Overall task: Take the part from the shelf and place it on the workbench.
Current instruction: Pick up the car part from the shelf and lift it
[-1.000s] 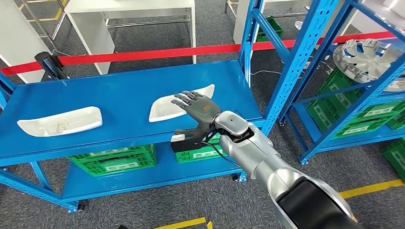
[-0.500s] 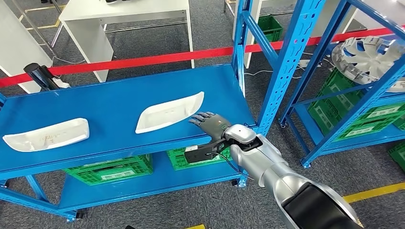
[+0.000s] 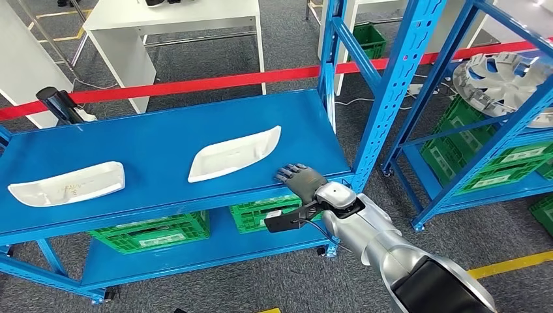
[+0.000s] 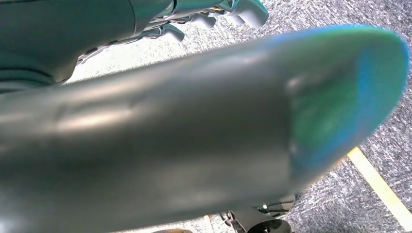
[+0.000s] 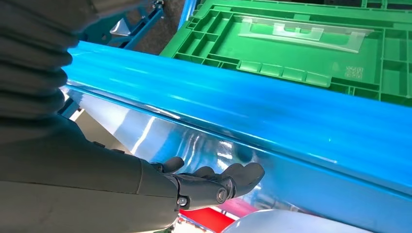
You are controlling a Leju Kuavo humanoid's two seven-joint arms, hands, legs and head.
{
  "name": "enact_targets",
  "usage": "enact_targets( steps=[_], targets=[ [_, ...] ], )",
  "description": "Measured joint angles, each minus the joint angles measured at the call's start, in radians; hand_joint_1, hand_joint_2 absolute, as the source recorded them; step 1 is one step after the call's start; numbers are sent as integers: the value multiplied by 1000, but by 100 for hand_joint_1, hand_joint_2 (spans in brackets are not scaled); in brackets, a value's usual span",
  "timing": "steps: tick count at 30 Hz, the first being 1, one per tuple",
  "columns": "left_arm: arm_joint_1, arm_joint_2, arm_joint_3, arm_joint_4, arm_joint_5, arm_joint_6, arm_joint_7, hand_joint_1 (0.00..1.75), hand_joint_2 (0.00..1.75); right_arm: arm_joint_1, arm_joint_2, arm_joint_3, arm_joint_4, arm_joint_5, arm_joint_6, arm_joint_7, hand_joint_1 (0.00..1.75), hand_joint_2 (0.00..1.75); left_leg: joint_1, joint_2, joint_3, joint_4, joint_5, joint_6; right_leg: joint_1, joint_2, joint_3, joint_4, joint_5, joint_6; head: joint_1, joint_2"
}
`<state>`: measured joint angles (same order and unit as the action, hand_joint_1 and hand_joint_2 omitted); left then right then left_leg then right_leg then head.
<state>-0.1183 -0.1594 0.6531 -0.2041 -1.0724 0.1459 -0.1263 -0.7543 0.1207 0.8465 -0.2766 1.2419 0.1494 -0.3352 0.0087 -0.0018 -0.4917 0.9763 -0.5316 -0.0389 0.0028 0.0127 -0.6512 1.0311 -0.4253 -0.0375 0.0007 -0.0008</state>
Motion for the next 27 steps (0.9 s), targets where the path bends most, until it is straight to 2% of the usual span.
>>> enact_targets(
  steps=[2, 6, 12, 16, 27],
  targets=[
    [0, 0, 0, 0, -3, -5, 3, 0, 0, -3, 0, 1, 0, -11, -14, 5, 0, 0, -1, 0, 0, 1, 0, 0, -1, 0, 1, 0, 1, 1, 0, 0],
    [0, 0, 0, 0, -7, -9, 8, 0, 0, -32, 15, 2, -11, -43, -38, -15, 0, 0, -1, 0, 0, 1, 0, 0, -2, 0, 2, 0, 1, 2, 0, 0],
    [-3, 0, 5, 0, -5, -8, 3, 0, 0, -110, 93, 12, -95, -76, -25, -30, 0, 0, -2, 1, 1, 2, 0, 0, -1, 0, 2, 0, 1, 2, 0, 0],
    [-7, -1, 5, 0, -16, -8, 9, 0, 0, -148, 127, 19, -156, -91, -23, -23, 0, 0, -2, 1, 2, 2, 1, 0, -1, 0, 2, 0, 1, 2, 0, 0],
    [-24, -1, 5, 0, -38, -10, 19, 0, 0, -173, 152, 54, -196, -130, -8, -52, 0, 0, -2, 0, 4, 2, 1, 0, -1, 0, 5, -2, 1, 2, 0, 0]
  ],
)
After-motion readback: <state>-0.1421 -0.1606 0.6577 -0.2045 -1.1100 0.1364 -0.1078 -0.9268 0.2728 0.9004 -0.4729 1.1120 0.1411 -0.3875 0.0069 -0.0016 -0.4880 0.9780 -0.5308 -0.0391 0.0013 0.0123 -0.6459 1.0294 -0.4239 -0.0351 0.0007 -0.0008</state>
